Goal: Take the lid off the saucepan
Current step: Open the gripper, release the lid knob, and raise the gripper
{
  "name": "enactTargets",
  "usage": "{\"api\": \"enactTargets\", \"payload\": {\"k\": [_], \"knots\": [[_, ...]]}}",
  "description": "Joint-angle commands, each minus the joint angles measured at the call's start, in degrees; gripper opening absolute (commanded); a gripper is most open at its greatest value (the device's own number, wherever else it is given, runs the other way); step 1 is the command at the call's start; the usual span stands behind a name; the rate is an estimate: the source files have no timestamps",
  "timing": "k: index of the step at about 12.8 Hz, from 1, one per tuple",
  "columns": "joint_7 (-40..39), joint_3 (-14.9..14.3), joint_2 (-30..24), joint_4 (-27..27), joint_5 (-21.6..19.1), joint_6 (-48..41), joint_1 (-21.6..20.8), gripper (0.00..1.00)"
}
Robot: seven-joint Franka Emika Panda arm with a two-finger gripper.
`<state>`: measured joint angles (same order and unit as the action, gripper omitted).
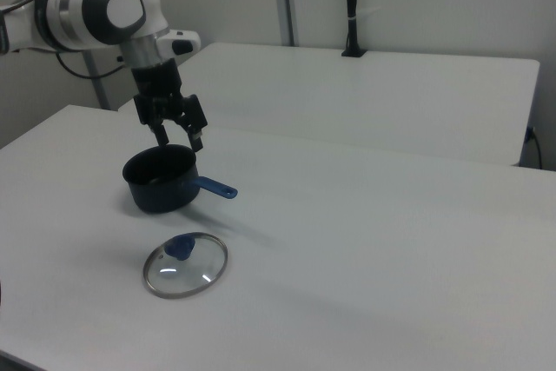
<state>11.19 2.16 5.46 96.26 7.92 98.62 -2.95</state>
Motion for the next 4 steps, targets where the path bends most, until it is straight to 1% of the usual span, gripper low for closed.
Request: {"api": "enactTargets", "payload": {"k": [1, 3, 4], "knots": [[-3.19, -0.84, -0.1, -2.04, -0.36, -1.24, 1.81, 1.0], [-4.76, -2.77, -0.37, -3.18, -0.97, -1.59, 1.81, 1.0], [-5.04, -3.13, -0.37, -3.36, -0.97, -1.68, 1.81, 1.0]]}}
